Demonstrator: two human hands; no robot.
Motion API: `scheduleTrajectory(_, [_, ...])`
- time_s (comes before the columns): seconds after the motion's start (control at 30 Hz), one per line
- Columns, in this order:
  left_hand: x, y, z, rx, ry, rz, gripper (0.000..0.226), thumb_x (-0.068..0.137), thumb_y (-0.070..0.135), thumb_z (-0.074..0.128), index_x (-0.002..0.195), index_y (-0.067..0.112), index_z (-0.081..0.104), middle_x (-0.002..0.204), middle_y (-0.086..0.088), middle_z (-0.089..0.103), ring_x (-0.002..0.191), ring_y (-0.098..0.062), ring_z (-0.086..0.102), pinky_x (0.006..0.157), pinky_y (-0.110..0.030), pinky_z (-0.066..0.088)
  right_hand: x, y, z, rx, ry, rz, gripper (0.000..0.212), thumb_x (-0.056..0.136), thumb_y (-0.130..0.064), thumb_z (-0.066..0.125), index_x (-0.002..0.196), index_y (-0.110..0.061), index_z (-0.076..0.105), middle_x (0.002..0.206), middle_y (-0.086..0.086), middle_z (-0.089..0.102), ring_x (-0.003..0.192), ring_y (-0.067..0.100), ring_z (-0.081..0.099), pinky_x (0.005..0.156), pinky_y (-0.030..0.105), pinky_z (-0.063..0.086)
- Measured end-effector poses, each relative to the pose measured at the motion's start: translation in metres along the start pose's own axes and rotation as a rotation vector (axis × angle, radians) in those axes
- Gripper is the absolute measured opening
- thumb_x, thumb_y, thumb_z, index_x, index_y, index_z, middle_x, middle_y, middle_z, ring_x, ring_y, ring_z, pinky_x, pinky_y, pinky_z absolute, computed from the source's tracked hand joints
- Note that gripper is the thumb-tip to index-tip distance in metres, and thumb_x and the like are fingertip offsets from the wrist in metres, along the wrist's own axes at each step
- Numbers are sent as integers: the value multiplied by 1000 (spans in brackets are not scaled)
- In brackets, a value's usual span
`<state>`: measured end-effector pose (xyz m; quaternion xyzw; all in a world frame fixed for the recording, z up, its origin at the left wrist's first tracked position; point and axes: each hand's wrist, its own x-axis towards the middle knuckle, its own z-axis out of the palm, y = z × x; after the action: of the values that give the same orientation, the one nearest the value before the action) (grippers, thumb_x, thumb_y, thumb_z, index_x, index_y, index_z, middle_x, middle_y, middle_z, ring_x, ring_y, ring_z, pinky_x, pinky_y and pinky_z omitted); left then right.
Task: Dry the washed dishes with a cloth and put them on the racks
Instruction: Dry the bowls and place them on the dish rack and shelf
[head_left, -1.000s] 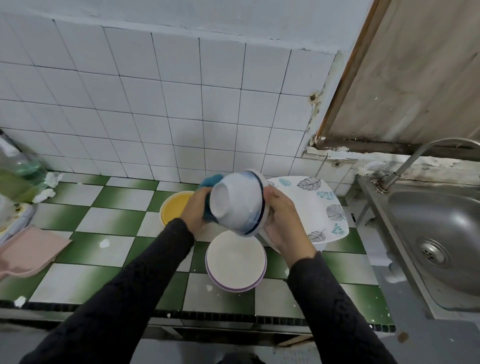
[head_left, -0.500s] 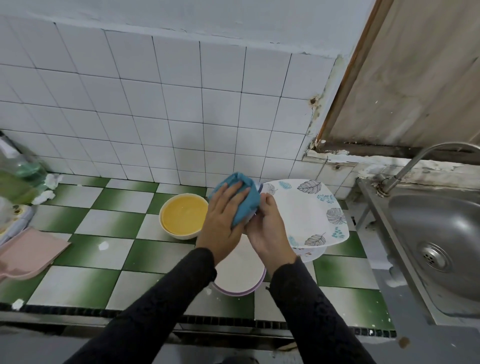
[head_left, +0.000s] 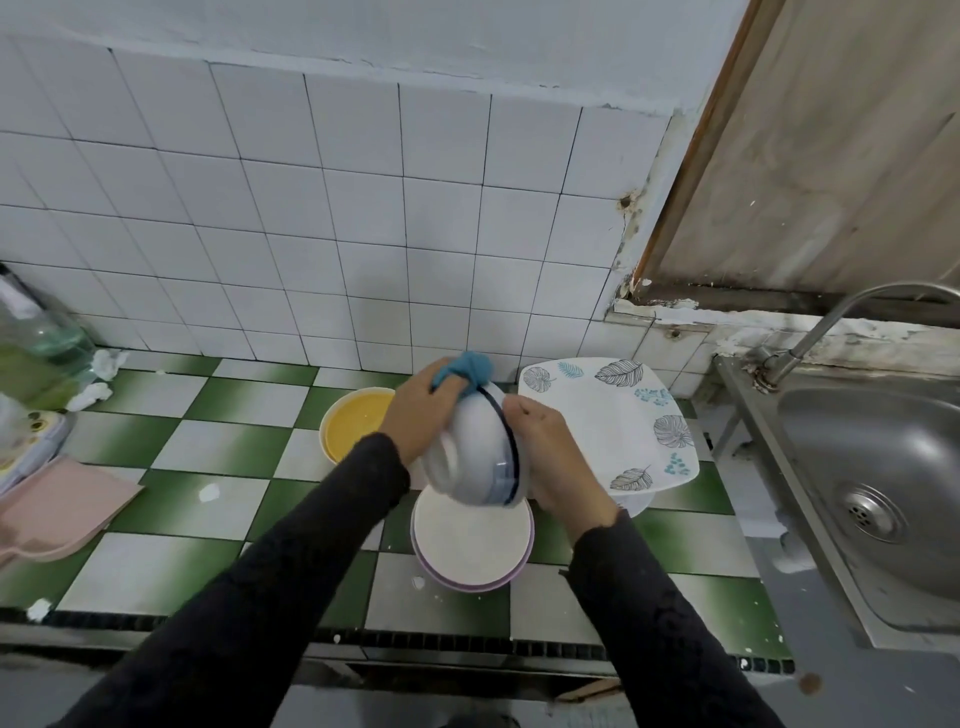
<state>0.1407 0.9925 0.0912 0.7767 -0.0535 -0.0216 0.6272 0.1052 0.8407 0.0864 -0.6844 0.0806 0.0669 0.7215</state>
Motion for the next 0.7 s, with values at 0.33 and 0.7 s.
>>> scheduleTrajectory(0.33, [-20, -28, 11, -267, 335, -152, 25, 104, 23, 42, 122, 22, 60, 113, 3, 67, 107, -17, 60, 92, -31, 51, 10, 13, -9, 1158, 191, 299, 26, 107, -21, 47, 104, -6, 68, 97, 11, 77, 106, 27, 66, 108, 48, 45])
scheduleTrajectory(0.7, [-38, -51, 10, 751, 194, 797, 60, 88, 35, 65, 140, 16, 42, 146, -5, 44, 136, -30, 43, 113, -40, 36, 18, 33, -4, 1425, 296, 367, 35, 105, -8, 46, 138, 4, 50, 136, 22, 60, 128, 33, 58, 115, 40, 42])
